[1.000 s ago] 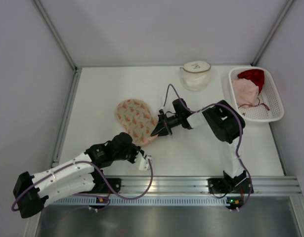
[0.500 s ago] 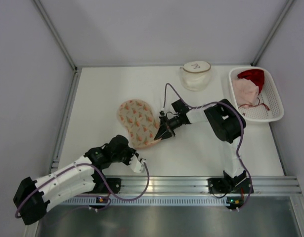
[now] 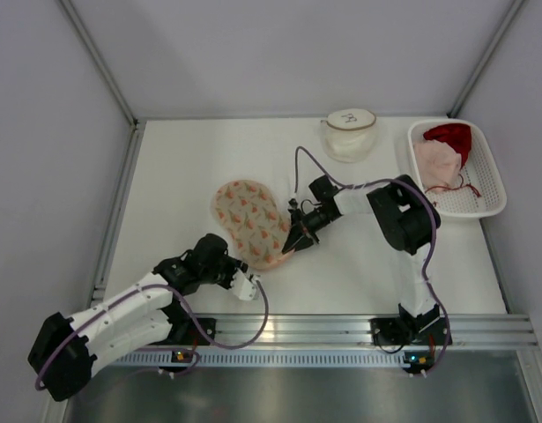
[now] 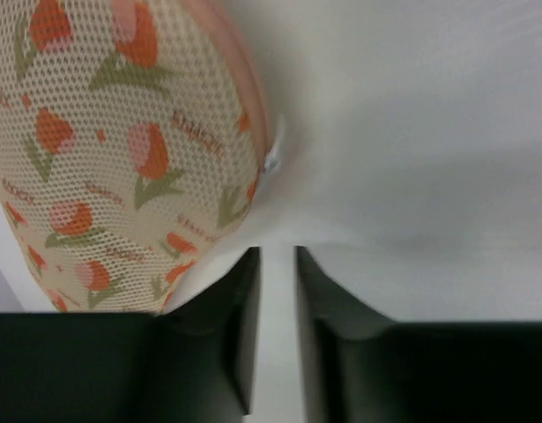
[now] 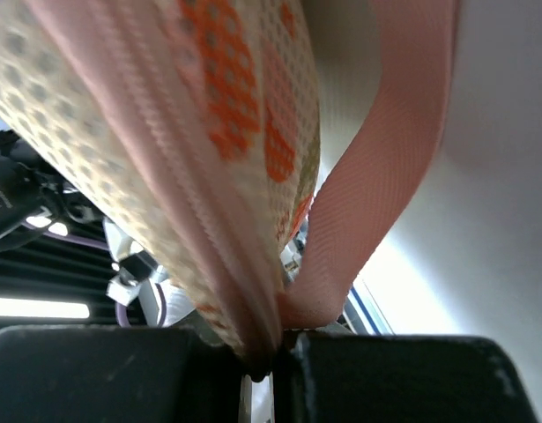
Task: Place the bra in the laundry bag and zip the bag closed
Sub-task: Zip the zipper on the laundry bag, then move the laundry bag to the center of the board.
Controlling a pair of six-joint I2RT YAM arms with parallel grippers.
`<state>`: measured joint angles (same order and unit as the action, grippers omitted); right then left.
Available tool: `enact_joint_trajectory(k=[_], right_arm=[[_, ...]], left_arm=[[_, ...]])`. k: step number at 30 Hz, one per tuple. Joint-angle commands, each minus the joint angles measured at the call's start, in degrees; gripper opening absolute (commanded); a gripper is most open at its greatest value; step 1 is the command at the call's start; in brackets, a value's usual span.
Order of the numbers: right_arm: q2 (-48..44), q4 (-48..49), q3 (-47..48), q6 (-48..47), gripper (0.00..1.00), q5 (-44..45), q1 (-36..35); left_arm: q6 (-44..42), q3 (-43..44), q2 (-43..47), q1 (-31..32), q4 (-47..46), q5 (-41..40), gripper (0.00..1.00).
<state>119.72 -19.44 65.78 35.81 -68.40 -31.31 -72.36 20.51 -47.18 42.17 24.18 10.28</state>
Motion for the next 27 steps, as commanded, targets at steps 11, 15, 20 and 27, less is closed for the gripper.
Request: enact_joint_trajectory(k=[11,15,20,27], right_arm=[[1.6,-7.2,14.4,-9.8,0.18,7.8,2.0],[3.9,-19.6,26.5,-17.8,0.49,13.6,2.6],[2.5,-23.1,30.5,-21.3,0.78,19.6,4.7],[-1.2,-24.2,34.7,-23.9,0.99,24.5,9.2]], left_arm=[[29.1,18.3,-7.3,-1.4,3.5,-0.2,0.68],[34.2,20.4,-12.9,-1.7,2.2,-3.7,0.69],[44.8,26.8,-21.5,-5.4,1.2,-7.5,0.69],[55.0,38.6,-35.5,-11.0,1.4,-10.3,0.68]])
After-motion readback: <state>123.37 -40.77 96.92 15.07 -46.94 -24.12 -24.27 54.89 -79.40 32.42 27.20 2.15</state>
